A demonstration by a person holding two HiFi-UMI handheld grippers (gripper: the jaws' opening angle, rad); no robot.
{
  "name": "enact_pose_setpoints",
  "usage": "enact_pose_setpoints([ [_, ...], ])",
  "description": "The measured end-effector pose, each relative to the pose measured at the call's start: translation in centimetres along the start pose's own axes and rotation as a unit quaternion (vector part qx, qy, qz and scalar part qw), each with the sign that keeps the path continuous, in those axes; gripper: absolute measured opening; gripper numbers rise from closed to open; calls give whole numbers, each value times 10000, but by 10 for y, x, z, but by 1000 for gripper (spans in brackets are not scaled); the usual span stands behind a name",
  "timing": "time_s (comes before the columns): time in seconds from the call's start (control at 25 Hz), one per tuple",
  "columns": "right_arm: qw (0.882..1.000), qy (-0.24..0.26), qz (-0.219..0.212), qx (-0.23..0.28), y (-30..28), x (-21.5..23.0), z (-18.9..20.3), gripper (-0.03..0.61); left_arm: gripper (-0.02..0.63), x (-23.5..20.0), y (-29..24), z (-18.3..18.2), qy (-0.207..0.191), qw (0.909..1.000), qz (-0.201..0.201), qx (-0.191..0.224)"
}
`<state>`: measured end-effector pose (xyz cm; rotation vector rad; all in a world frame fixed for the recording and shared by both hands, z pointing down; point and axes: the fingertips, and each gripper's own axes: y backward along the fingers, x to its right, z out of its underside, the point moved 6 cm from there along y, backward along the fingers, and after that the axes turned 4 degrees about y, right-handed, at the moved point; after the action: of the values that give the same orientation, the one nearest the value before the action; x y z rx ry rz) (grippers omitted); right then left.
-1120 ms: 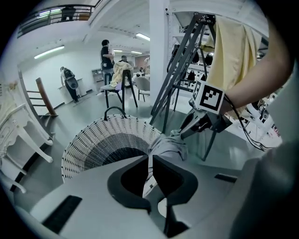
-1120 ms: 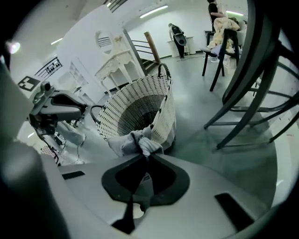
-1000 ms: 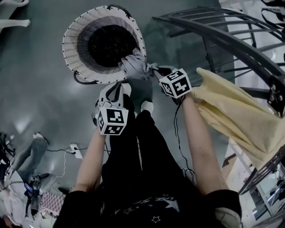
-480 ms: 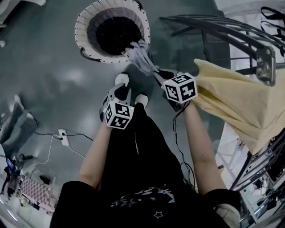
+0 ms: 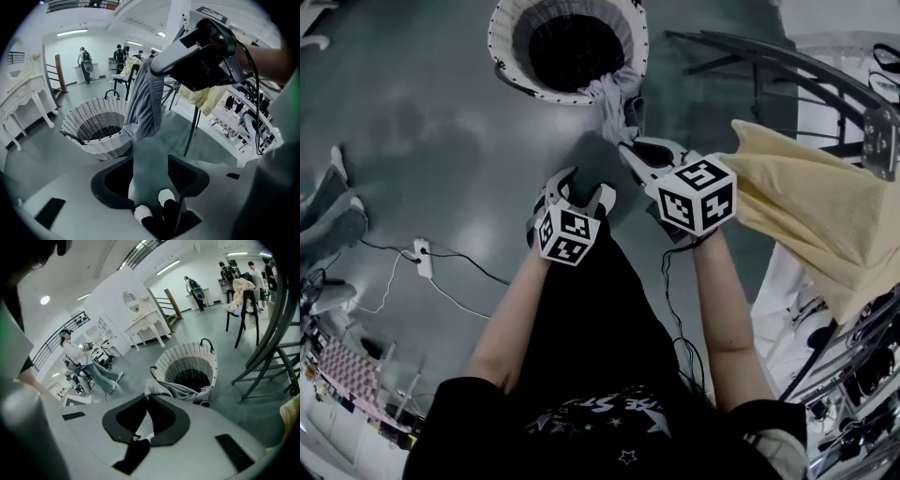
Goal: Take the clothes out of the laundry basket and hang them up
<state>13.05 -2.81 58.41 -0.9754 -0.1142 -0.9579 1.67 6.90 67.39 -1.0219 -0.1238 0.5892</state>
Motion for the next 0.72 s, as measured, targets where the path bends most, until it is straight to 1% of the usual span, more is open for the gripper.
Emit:
enact_pose_setpoints([
  [0.2, 9976, 654, -205, -41, -4, -32, -17, 23, 256, -2, 8, 22, 91, 9999, -29, -95],
  [0.36, 9956, 854, -337, 164, 2, -53, -38, 23, 258, -2, 21, 29, 124, 9998, -26, -122],
  [0.56, 9936, 954, -290, 530, 21, -75, -83, 23, 258, -7, 45, 19, 138, 9999, -27, 18],
  [0.72, 9912, 1145, -43, 656, 40, -93, -123, 23, 258, -15, 74, 1, 141, 9997, -54, 196],
])
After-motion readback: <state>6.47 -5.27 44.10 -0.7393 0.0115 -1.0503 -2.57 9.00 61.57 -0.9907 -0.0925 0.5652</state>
